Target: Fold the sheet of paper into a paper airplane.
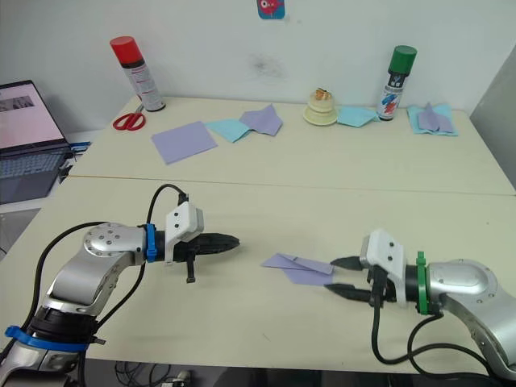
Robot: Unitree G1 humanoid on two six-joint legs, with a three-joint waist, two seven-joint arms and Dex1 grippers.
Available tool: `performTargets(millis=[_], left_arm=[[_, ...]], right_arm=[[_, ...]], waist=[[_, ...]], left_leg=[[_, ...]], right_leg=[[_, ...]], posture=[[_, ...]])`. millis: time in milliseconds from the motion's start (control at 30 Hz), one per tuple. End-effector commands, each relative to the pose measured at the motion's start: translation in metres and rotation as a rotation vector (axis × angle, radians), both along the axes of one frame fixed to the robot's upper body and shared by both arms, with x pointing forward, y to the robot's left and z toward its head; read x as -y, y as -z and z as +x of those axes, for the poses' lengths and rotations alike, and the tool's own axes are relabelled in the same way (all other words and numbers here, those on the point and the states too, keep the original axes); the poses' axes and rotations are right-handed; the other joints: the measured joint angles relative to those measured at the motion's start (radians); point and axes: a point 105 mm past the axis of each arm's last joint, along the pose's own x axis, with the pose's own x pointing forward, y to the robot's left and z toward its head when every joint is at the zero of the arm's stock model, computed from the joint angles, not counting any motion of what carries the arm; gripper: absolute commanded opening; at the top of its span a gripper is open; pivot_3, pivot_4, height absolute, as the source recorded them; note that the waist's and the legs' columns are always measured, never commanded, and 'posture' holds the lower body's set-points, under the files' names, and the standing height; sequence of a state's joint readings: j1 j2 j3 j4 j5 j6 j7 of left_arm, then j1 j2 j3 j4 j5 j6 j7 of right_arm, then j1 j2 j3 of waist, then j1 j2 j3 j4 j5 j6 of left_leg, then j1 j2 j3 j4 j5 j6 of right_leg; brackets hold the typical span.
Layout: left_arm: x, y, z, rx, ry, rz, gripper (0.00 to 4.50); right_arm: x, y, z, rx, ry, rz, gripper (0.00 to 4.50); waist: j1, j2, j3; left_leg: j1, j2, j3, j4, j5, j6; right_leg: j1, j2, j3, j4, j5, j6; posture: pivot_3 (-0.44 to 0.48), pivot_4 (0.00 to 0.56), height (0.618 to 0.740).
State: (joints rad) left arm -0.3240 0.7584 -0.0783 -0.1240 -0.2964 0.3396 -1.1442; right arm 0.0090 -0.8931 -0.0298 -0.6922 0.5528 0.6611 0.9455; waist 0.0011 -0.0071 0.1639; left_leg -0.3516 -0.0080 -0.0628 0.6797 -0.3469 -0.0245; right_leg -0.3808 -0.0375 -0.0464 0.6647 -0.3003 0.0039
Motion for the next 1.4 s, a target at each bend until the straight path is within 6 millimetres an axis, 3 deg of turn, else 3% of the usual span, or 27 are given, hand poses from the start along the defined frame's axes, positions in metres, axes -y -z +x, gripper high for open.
performTargets(millis=[33,133,333,667,1033,1267,1400], left_arm=[[0.003,-0.014,-0.008,0.045,0.043,-0.003,0.00],[0.003,-0.014,-0.013,0.035,0.067,0.008,0.00],[0.003,-0.014,-0.017,0.041,0.088,0.031,0.00],[0.006,-0.012,-0.014,0.051,0.067,0.015,0.00],[0.005,-0.008,-0.013,0.049,0.059,0.015,0.00],[0.004,-0.007,-0.014,0.052,0.057,0.022,0.00],[0.003,-0.005,-0.015,0.048,0.055,0.024,0.00]], right_arm=[[-0.012,0.003,-0.009,0.010,-0.067,-0.007,2.00],[-0.022,0.010,-0.009,0.010,-0.077,-0.002,2.00],[-0.035,0.013,0.022,0.104,0.028,0.036,2.00],[-0.035,0.020,0.064,0.198,0.097,-0.026,2.00],[-0.042,0.038,0.081,0.237,0.043,-0.079,2.00],[-0.045,0.054,0.078,0.306,-0.077,-0.129,2.00],[-0.046,0.057,0.080,0.307,-0.061,-0.100,2.00]], waist=[[0.000,0.000,0.000],[0.000,-0.001,0.000],[-0.002,-0.001,0.001],[-0.002,-0.001,0.001],[-0.003,-0.001,0.001],[-0.003,-0.001,0.000],[-0.006,-0.001,0.000]], left_leg=[[0.000,0.000,0.000,0.000,0.000,0.000],[0.000,0.000,0.000,0.000,0.000,0.000],[0.000,0.000,0.000,0.001,0.000,0.000],[0.000,0.000,0.000,0.001,0.000,-0.001],[0.000,0.000,0.001,0.001,0.000,-0.001],[-0.003,0.000,0.005,0.004,0.001,-0.001],[-0.004,0.000,0.003,0.006,0.001,-0.001]], right_leg=[[0.000,0.000,0.000,0.000,0.000,0.000],[0.000,0.000,0.000,0.000,0.000,0.000],[0.000,0.000,0.000,0.001,0.000,0.000],[0.000,0.000,0.000,0.001,0.000,0.000],[-0.002,0.000,0.000,0.002,0.000,0.000],[-0.008,0.000,0.003,0.009,0.000,0.000],[-0.006,0.000,0.001,0.012,0.000,0.000]], posture=[[0.000,0.150,0.717],[0.000,0.150,0.717],[0.000,0.150,0.717],[0.000,0.150,0.717],[0.000,0.150,0.717],[0.000,0.150,0.717],[0.000,0.150,0.717]])
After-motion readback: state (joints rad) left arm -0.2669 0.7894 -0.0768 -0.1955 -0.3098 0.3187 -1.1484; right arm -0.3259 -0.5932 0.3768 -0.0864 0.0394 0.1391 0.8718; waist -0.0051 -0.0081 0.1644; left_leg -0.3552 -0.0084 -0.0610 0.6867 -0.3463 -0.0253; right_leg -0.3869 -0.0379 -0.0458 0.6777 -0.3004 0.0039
